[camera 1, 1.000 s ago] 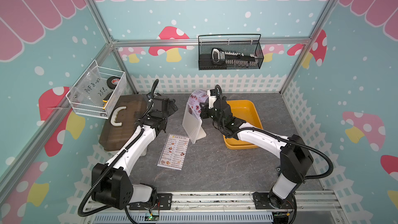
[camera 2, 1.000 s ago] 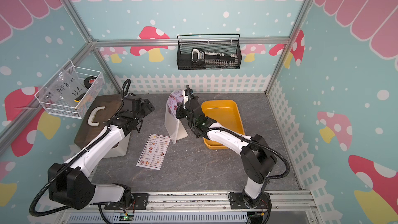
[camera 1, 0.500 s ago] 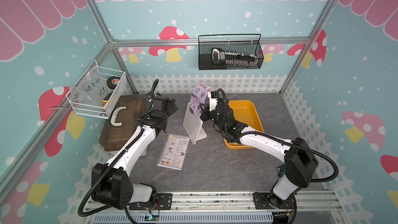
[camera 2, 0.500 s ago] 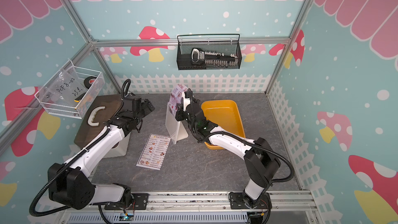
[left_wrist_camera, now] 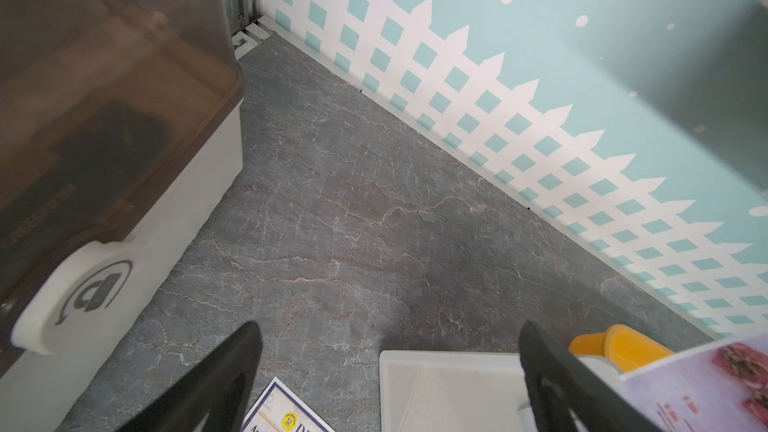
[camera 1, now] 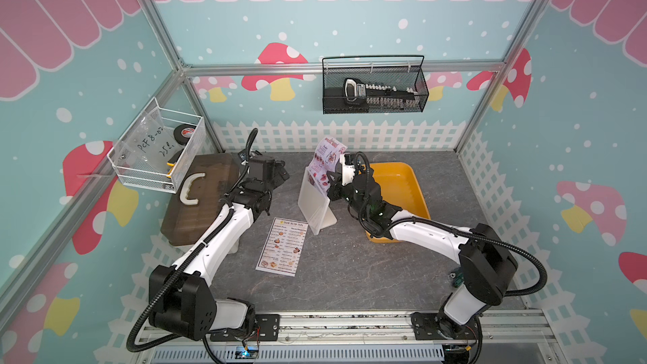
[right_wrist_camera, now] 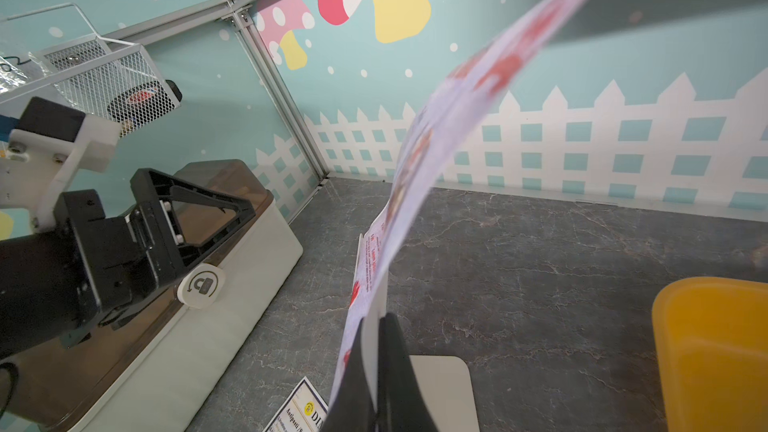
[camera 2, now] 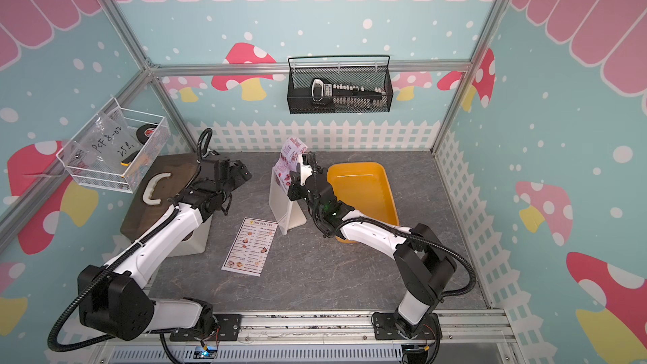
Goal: Replace the menus in the menu holders
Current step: Insert the menu into the menu holder.
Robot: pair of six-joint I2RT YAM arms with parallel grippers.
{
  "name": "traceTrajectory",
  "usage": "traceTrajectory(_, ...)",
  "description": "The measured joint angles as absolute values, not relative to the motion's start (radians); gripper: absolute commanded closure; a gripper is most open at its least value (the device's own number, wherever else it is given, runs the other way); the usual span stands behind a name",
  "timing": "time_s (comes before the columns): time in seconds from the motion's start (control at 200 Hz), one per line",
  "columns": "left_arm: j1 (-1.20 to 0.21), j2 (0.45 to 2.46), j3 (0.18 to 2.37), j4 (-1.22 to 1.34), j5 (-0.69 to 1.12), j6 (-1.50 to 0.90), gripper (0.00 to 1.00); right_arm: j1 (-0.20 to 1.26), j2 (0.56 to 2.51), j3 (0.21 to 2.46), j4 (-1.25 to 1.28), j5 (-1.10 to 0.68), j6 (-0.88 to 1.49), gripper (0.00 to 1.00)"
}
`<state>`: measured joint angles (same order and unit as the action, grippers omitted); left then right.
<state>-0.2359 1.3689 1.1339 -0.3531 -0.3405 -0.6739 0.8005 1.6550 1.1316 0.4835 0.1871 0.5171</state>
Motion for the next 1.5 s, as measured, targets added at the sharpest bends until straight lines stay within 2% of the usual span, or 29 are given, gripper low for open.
traceTrajectory(0.896, -0.236, 1.369, 1.151, -0.347, -0.340, -0.673, 0.03, 0.814, 1.655, 1.094, 0.580, 0.169, 0.437, 0.95)
traceTrajectory(1.501, -0.236, 1.374, 1.151, -0.346, -0.345, -0.673, 0.03, 0.852, 1.639, 1.054, 0.625, 0.233, 0.373, 0.95)
